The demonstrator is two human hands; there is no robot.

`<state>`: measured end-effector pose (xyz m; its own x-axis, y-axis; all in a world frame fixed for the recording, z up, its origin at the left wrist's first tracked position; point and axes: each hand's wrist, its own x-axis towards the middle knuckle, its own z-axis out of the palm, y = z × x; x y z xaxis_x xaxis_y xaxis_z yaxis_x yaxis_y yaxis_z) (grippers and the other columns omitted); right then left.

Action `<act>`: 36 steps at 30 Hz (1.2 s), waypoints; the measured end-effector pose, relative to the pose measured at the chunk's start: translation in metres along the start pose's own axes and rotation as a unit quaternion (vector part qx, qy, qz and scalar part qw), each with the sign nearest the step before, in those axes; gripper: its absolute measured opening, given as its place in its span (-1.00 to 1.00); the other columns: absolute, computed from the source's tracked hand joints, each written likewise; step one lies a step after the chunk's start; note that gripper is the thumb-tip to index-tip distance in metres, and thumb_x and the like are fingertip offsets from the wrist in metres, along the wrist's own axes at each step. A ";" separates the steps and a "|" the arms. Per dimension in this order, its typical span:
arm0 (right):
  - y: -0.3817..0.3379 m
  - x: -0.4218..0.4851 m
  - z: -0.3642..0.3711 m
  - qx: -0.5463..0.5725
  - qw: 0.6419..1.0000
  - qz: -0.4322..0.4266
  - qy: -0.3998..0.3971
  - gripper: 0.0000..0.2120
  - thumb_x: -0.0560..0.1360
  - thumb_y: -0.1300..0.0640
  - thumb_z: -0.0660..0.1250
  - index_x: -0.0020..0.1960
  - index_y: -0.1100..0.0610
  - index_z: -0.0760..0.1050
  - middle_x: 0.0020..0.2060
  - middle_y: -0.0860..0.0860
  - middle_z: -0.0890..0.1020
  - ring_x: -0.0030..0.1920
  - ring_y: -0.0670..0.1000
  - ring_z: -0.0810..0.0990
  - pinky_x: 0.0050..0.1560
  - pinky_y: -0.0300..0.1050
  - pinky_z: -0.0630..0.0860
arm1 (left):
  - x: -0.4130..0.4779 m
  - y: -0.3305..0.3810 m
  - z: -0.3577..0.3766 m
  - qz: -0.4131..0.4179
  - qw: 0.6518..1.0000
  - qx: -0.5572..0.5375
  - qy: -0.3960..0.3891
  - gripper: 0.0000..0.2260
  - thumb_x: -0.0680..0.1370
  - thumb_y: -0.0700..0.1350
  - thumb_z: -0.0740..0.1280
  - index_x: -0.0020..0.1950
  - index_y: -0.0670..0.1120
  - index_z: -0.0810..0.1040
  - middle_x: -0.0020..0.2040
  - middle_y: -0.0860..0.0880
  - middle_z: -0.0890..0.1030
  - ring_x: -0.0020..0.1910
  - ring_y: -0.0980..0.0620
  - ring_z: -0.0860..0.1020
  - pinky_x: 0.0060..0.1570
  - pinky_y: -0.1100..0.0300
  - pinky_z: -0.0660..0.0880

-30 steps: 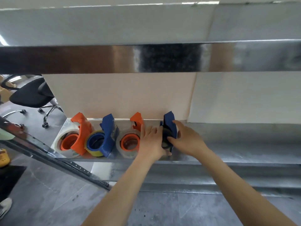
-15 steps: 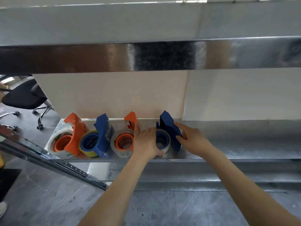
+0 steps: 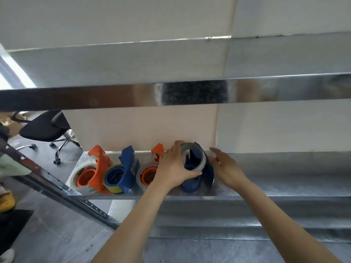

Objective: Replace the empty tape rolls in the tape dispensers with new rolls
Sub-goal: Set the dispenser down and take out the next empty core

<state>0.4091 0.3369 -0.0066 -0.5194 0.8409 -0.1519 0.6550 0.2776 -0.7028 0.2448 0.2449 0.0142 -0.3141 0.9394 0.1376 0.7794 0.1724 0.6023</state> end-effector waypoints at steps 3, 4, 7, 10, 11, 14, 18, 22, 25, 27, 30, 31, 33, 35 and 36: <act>-0.030 -0.007 -0.021 0.224 0.972 0.022 -0.063 -0.55 0.59 -0.22 0.06 0.33 0.01 0.39 0.07 0.02 0.61 0.05 0.07 0.61 0.19 0.03 0.49 | 0.001 0.014 -0.015 -0.024 0.996 -0.081 0.026 -0.25 0.16 0.26 0.52 0.22 0.10 0.25 0.10 0.17 0.51 0.05 0.16 0.53 -0.01 0.19 0.53; -0.038 -0.010 -0.028 0.280 0.955 0.016 -0.097 -0.57 0.55 -0.23 0.12 0.30 -0.02 0.40 0.05 0.04 0.64 0.03 0.07 0.64 0.18 0.02 0.52 | 0.003 0.018 -0.018 -0.027 0.994 -0.099 0.035 -0.24 0.15 0.26 0.53 0.21 0.11 0.25 0.10 0.17 0.50 0.06 0.17 0.53 -0.01 0.19 0.54; -0.054 -0.015 -0.041 0.297 0.950 -0.029 -0.091 -0.56 0.46 -0.04 0.44 0.28 -0.07 0.38 0.01 0.08 0.67 0.00 0.06 0.68 0.12 0.01 0.59 | 0.006 0.034 -0.028 -0.021 0.989 -0.136 0.050 -0.18 0.10 0.22 0.58 0.19 0.10 0.21 0.09 0.15 0.49 0.04 0.18 0.53 -0.04 0.23 0.54; -0.061 -0.021 -0.055 0.263 0.962 -0.054 -0.037 -0.41 0.29 0.03 0.51 0.28 -0.06 0.42 -0.04 0.10 0.67 -0.01 0.06 0.67 0.07 0.05 0.62 | 0.009 0.048 -0.038 -0.026 0.976 -0.216 0.028 -0.18 0.06 0.14 0.63 0.15 0.06 0.25 0.05 0.15 0.50 0.02 0.21 0.53 -0.06 0.28 0.54; -0.062 -0.024 -0.061 0.257 0.964 -0.061 -0.027 -0.42 0.29 0.06 0.50 0.28 -0.07 0.43 -0.05 0.09 0.67 0.00 0.05 0.66 0.06 0.04 0.62 | 0.010 0.050 -0.042 -0.026 0.970 -0.243 0.021 -0.21 0.06 0.11 0.63 0.14 0.04 0.28 0.05 0.12 0.52 0.03 0.18 0.54 -0.05 0.25 0.55; -0.060 -0.035 -0.080 0.235 0.968 -0.085 -0.014 -0.49 0.41 0.25 0.47 0.30 0.02 0.41 0.00 0.04 0.67 0.01 0.07 0.66 0.03 -0.04 0.59 | 0.015 0.052 -0.055 -0.037 0.941 -0.336 0.008 -0.42 0.18 -0.06 0.62 0.08 -0.05 0.43 0.07 -0.04 0.59 0.06 0.05 0.59 -0.02 0.15 0.59; -0.056 -0.049 -0.103 0.247 0.963 -0.104 -0.004 -0.56 0.44 0.32 0.44 0.25 0.07 0.42 0.07 0.02 0.64 0.02 0.09 0.67 0.03 -0.08 0.57 | 0.015 0.058 -0.071 -0.047 0.905 -0.421 -0.036 -0.63 0.34 -0.30 0.51 0.09 -0.08 0.55 0.09 -0.14 0.62 0.01 -0.05 0.64 -0.02 0.00 0.61; -0.051 -0.064 -0.117 0.247 0.962 -0.116 0.017 -0.58 0.43 0.34 0.44 0.21 0.04 0.46 0.06 0.04 0.64 0.01 0.10 0.67 0.04 -0.05 0.57 | 0.014 0.070 -0.070 -0.025 0.901 -0.425 -0.076 -0.67 0.36 -0.32 0.49 0.05 -0.04 0.59 0.11 -0.13 0.61 -0.06 -0.01 0.65 -0.07 0.06 0.62; -0.039 -0.079 -0.123 0.257 0.960 -0.102 0.045 -0.58 0.43 0.34 0.44 0.19 0.01 0.47 0.05 0.03 0.65 0.01 0.08 0.67 0.05 -0.02 0.57 | 0.017 0.084 -0.061 -0.010 0.897 -0.429 -0.109 -0.68 0.37 -0.34 0.48 0.03 -0.03 0.60 0.08 -0.14 0.61 -0.12 0.01 0.64 -0.22 0.20 0.59; -0.025 -0.092 -0.127 0.266 0.957 -0.086 0.070 -0.58 0.42 0.34 0.45 0.19 0.02 0.47 0.04 0.02 0.66 0.01 0.07 0.66 0.06 -0.01 0.57 | 0.020 0.094 -0.049 0.003 0.892 -0.431 -0.136 -0.68 0.36 -0.34 0.48 0.01 -0.01 0.61 0.08 -0.17 0.61 -0.09 -0.03 0.64 -0.19 0.16 0.59; 0.006 -0.119 -0.138 0.280 0.952 -0.057 0.112 -0.58 0.42 0.34 0.45 0.21 0.04 0.49 0.05 0.06 0.66 0.02 0.09 0.65 0.11 -0.01 0.56 | 0.022 0.119 -0.021 0.021 0.882 -0.431 -0.188 -0.65 0.37 -0.34 0.48 0.08 -0.03 0.61 0.08 -0.17 0.62 -0.05 -0.06 0.64 -0.11 0.05 0.62; 0.018 -0.131 -0.143 0.283 0.949 -0.045 0.128 -0.57 0.43 0.34 0.45 0.22 0.05 0.48 0.06 0.06 0.65 0.04 0.10 0.65 0.13 -0.02 0.56 | 0.021 0.131 -0.009 0.028 0.878 -0.430 -0.208 -0.64 0.37 -0.34 0.48 0.10 -0.04 0.61 0.08 -0.16 0.62 -0.05 -0.06 0.64 -0.09 -0.01 0.62; 0.044 -0.156 -0.155 0.283 0.946 -0.019 0.158 -0.56 0.43 0.34 0.44 0.25 0.07 0.47 0.08 0.08 0.64 0.10 0.09 0.63 0.14 -0.06 0.56 | 0.017 0.159 0.017 0.039 0.867 -0.431 -0.247 -0.63 0.38 -0.37 0.46 0.11 -0.07 0.60 0.06 -0.14 0.61 -0.08 -0.06 0.63 -0.03 -0.12 0.60; 0.071 -0.182 -0.171 0.279 0.942 0.002 0.185 -0.55 0.44 0.35 0.44 0.28 0.11 0.46 0.10 0.11 0.63 0.12 0.05 0.63 0.11 -0.12 0.56 | 0.013 0.191 0.046 0.045 0.856 -0.429 -0.285 -0.63 0.40 -0.40 0.42 0.14 -0.11 0.57 0.06 -0.14 0.58 -0.12 -0.06 0.60 0.00 -0.16 0.58; 0.085 -0.195 -0.181 0.278 0.940 0.009 0.199 -0.55 0.44 0.35 0.44 0.28 0.12 0.47 0.10 0.13 0.63 0.11 0.02 0.63 0.08 -0.15 0.56 | 0.011 0.208 0.060 0.051 0.851 -0.427 -0.302 -0.64 0.41 -0.41 0.41 0.15 -0.12 0.56 0.07 -0.14 0.58 -0.12 -0.05 0.59 -0.01 -0.13 0.59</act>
<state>0.6650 0.2803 0.0890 -0.1924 0.9810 0.0265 0.2164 0.0687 -0.9739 0.4361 0.3087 0.0937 0.2685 0.9619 -0.0509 0.0274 0.0452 0.9986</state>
